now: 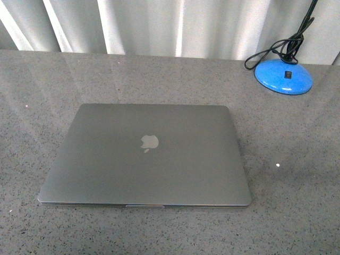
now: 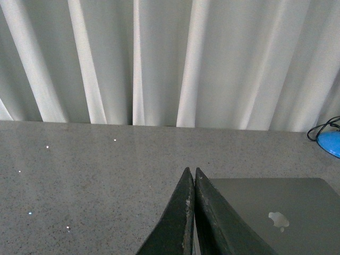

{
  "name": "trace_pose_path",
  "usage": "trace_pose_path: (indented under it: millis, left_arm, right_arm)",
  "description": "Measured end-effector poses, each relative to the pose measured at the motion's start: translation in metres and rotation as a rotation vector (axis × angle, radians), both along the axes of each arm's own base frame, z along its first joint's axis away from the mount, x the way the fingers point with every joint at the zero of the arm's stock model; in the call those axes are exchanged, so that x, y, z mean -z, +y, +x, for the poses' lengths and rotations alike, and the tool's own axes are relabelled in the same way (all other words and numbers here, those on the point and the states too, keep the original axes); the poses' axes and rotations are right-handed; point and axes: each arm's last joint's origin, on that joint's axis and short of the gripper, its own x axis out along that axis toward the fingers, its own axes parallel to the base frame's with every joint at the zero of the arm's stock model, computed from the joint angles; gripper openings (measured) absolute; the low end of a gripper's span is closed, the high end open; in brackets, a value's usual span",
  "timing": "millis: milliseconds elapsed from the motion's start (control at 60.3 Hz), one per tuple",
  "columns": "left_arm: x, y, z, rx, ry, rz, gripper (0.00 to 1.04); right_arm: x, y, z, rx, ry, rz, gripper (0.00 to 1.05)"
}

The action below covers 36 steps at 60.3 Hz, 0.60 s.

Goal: Close laptop

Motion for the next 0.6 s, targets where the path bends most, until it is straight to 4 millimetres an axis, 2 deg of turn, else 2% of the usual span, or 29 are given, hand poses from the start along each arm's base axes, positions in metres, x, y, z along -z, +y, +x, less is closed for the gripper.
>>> trace_pose_path:
  millis: [199, 249, 531, 597]
  left_arm:
    - [0.0002, 0.0, -0.0001, 0.0, 0.002, -0.001, 0.04]
    - [0.0002, 0.0, -0.0001, 0.0, 0.002, 0.0, 0.14]
    - [0.0002, 0.0, -0.0001, 0.0, 0.002, 0.0, 0.64]
    - [0.0002, 0.0, -0.0001, 0.0, 0.002, 0.0, 0.8]
  right_arm:
    - [-0.0012, 0.0, -0.0045, 0.001, -0.025, 0.005, 0.01]
    - [-0.0012, 0.0, -0.0045, 0.001, -0.025, 0.005, 0.04]
    - [-0.0012, 0.0, -0.0046, 0.001, -0.026, 0.005, 0.53]
    - [-0.0012, 0.0, -0.0046, 0.001, -0.026, 0.006, 0.71]
